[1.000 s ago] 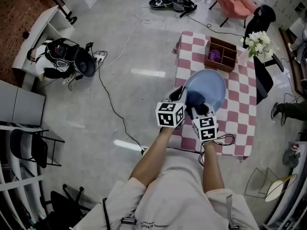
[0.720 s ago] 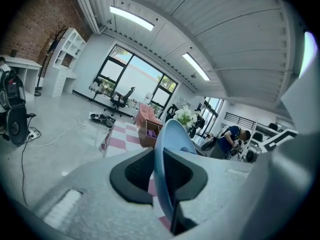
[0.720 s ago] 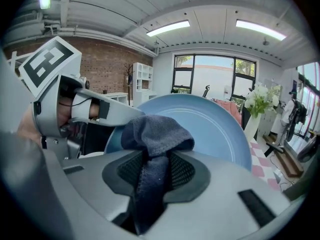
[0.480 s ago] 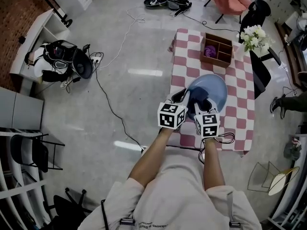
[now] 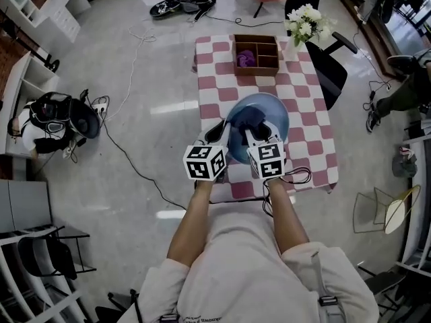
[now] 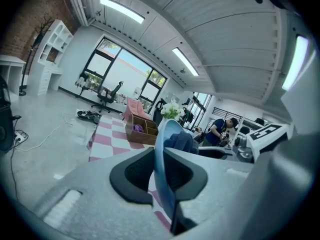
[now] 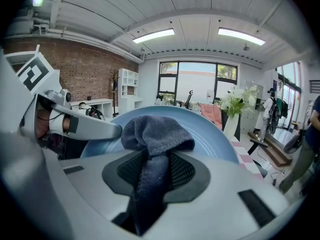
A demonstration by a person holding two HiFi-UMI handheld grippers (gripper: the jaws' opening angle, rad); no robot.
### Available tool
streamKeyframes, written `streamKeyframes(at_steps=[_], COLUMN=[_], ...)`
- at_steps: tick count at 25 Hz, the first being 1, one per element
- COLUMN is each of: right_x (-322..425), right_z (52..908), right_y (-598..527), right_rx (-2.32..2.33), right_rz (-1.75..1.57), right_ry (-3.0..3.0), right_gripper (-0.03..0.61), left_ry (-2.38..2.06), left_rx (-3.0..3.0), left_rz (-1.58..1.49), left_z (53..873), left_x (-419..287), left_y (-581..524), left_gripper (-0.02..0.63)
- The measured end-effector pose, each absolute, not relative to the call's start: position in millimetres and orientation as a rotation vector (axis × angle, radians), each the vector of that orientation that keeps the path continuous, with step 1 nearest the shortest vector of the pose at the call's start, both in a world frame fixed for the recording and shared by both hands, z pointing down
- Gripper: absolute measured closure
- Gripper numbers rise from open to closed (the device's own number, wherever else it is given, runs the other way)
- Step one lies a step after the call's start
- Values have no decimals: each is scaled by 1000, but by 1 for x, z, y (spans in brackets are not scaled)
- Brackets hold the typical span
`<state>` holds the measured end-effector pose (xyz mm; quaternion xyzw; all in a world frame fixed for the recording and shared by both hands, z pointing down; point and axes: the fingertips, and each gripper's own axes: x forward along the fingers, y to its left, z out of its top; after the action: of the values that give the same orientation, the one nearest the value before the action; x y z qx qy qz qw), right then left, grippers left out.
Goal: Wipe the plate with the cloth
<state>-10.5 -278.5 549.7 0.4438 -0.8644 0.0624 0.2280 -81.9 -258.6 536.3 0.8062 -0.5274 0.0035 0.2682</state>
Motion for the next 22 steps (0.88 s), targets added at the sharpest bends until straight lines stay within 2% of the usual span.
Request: streamKeyframes(at_steps=[16,22], right_x=[59,56], right_z=[563,575], right_y=[-292,-282], right_rx=[1428,1396], right_rz=[297,322], right_ry=[-2271,-2264], right_gripper=[457,457], left_ry=[-1436,-1479], left_rx=[2183,2153], left_rz=[-66,-111], left_z=[528,524], left_x=[-95,-107], left_y=[-256,-259], left_gripper=[574,574])
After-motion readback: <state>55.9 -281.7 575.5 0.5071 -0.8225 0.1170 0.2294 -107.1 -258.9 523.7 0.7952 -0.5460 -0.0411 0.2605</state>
